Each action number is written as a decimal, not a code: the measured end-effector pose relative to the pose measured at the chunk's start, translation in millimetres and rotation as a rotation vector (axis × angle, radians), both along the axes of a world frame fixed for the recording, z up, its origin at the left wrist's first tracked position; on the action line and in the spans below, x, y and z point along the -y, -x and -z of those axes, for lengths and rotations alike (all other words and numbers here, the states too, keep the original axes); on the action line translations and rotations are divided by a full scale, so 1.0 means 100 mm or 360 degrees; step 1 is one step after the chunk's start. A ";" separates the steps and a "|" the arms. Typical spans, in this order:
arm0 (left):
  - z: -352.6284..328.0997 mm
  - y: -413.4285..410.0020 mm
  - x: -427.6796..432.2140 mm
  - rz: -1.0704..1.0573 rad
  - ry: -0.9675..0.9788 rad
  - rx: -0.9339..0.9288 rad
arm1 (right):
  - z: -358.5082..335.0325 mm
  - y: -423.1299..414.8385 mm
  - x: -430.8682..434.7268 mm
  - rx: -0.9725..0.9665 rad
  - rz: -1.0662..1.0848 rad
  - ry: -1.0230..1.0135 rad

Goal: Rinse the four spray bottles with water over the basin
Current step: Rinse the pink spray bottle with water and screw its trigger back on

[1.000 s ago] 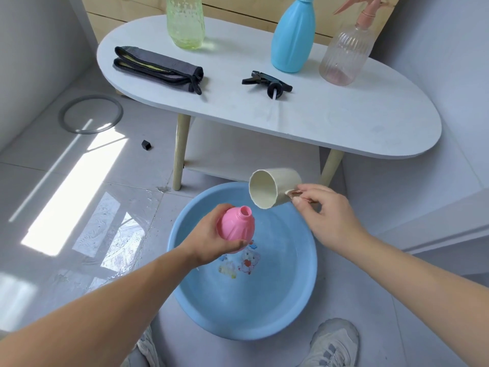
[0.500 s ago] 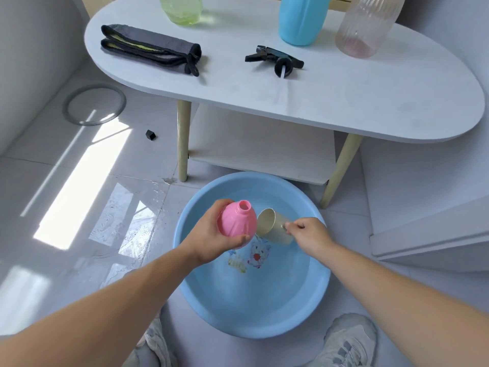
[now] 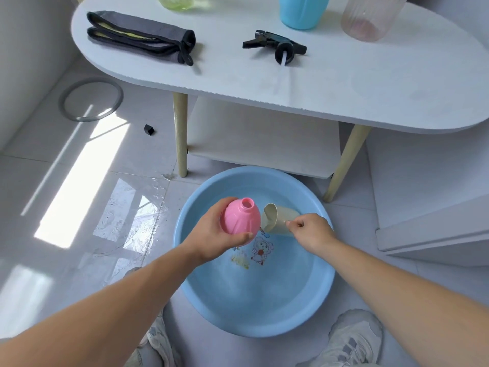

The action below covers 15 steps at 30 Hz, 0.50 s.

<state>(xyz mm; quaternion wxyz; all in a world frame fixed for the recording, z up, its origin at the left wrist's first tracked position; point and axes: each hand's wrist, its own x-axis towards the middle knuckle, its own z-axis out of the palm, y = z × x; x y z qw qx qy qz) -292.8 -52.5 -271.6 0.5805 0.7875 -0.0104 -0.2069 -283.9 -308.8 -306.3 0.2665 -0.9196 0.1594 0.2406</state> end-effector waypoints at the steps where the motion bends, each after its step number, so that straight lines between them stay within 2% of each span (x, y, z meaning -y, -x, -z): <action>1: 0.01 0.00 0.00 -0.0004 -0.0001 -0.0006 | 0.00 0.00 0.00 0.0005 -0.0008 0.0005; 15: -0.03 0.01 -0.01 -0.0021 0.0014 0.0006 | -0.01 0.06 -0.11 -0.0023 -0.0081 -0.0014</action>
